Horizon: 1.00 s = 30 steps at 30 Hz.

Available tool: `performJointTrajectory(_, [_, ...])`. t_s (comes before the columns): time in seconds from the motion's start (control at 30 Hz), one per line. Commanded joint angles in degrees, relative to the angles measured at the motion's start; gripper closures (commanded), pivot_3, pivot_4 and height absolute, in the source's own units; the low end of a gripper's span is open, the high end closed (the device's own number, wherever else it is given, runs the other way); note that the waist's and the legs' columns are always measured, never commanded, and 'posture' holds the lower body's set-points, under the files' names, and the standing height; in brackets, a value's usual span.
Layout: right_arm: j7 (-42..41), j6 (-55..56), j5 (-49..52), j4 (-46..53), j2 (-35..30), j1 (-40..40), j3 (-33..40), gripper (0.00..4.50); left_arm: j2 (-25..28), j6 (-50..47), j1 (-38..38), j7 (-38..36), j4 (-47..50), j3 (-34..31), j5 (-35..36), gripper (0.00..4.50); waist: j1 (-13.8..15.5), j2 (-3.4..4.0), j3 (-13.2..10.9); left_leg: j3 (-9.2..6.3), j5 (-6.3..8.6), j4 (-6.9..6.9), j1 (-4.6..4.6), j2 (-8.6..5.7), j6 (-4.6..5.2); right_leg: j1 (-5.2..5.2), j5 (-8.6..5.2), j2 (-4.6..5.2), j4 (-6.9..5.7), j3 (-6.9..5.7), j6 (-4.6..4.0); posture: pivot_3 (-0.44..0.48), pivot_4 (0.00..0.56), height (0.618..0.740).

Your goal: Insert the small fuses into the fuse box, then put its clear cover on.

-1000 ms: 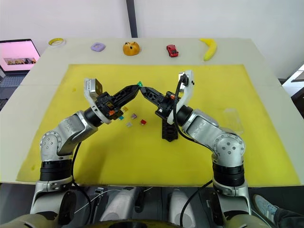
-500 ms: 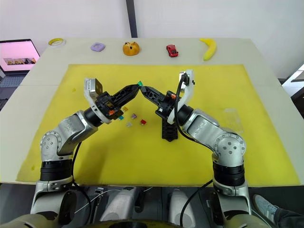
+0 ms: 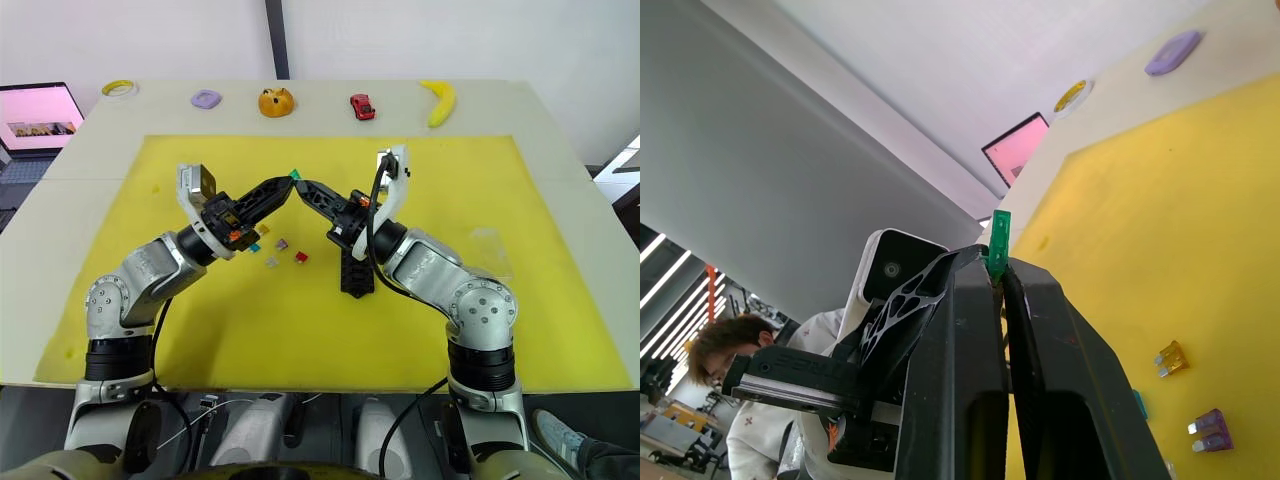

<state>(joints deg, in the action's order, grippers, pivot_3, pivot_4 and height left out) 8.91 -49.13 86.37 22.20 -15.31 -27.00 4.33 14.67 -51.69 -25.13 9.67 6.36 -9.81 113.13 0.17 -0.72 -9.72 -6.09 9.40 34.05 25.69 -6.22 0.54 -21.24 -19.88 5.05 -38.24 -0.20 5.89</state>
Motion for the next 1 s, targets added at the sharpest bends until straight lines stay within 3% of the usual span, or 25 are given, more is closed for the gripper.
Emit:
performJointTrajectory(0.03, [-1.6, 0.8, 3.1, 2.7, 0.4, -1.8, -0.2, 4.5, 0.9, 0.3, -0.1, 1.2, 0.5, 0.2, -0.1, 2.94, -0.1, 0.0, 0.0, 0.0, 0.0, 0.0, 0.0, 0.0, 0.0, 0.01, 0.0, 0.0, -0.01, 0.0, 0.0, 0.0, 0.15, 0.735])
performJointTrajectory(0.17, [-1.3, 0.9, 3.6, 3.2, -0.2, -1.7, -0.1, 4.5, 3.8, -2.3, 0.0, -0.5, 0.0, -2.6, -0.1, 0.82, -0.6, 0.0, 0.0, 0.0, 0.0, 0.0, 0.0, 0.0, -0.01, 0.02, 0.0, 0.0, -0.07, 0.0, 0.0, 0.0, 0.15, 0.735])
performJointTrajectory(0.23, [-1.3, 1.0, 3.7, 3.5, -0.5, -1.5, 0.0, 4.5, 6.4, -4.6, 0.3, -2.7, -0.2, -4.0, -0.1, 0.09, -0.9, 0.0, 0.0, 0.0, 0.0, -0.01, 0.0, 0.0, -0.01, 0.02, 0.0, 0.0, -0.09, 0.0, 0.0, 0.0, 0.15, 0.735])
performJointTrajectory(0.3, [-1.4, 0.9, 3.7, 3.7, -1.0, -1.3, 0.1, 4.5, 9.5, -6.8, 0.5, -5.1, -0.5, -4.7, -0.1, 0.09, -1.1, 0.01, 0.0, 0.0, -0.01, -0.03, 0.0, 0.0, -0.02, -0.01, 0.0, -0.01, -0.16, 0.01, 0.0, 0.0, 0.15, 0.735])
performJointTrajectory(0.4, [-3.3, -0.2, 2.6, 4.3, -4.0, -0.8, 0.4, 4.5, 19.1, -11.6, -0.6, -13.8, -0.1, -4.8, -4.8, 0.09, -1.2, 0.04, 0.0, 0.0, -0.03, -0.07, 0.01, 0.02, -0.05, -0.07, -0.01, -0.03, -0.23, 0.03, -0.01, 0.0, 0.15, 0.735])
performJointTrajectory(0.53, [-10.5, -3.2, -0.8, 5.8, -12.7, -0.5, 0.7, 4.5, 28.7, -14.2, -3.7, -33.0, 4.3, -0.9, -20.3, 0.09, -0.6, 0.12, -0.1, 0.0, -0.03, -0.09, -0.08, -0.01, -0.05, -0.16, -0.02, -0.04, -0.15, 0.03, -0.04, 0.0, 0.15, 0.735])
performJointTrajectory(0.7, [-27.1, -6.1, -9.1, 7.9, -26.9, -0.5, 0.2, 4.5, 36.0, -3.8, -7.3, -57.8, 8.4, 10.7, -45.4, 0.09, -0.7, 0.21, -0.1, 0.03, 0.0, -0.16, -0.11, -0.03, -0.02, -0.05, -0.12, 0.03, 0.14, 0.05, -0.3, 0.0, 0.15, 0.735])
performJointTrajectory(0.87, [-48.4, 2.2, -26.4, 9.5, -39.2, 2.9, -3.0, 4.5, 37.2, 17.7, -8.3, -76.0, 7.8, 23.1, -70.2, 0.09, -0.8, 0.24, -0.1, 0.08, 0.01, -0.32, 0.03, 0.04, -0.04, -0.09, -0.12, 0.05, 0.2, 0.05, -0.3, 0.0, 0.15, 0.735])
performJointTrajectory(1.0, [-60.6, 15.6, -41.7, 6.8, -42.9, 8.0, -5.9, 4.5, 30.0, 26.0, -10.0, -77.8, 4.0, 27.1, -79.0, 0.09, -0.5, 0.29, -0.2, 0.07, 0.01, -0.27, 0.29, 0.05, -0.04, -0.18, -0.01, 0.06, 0.21, 0.02, -0.09, 0.0, 0.15, 0.735])
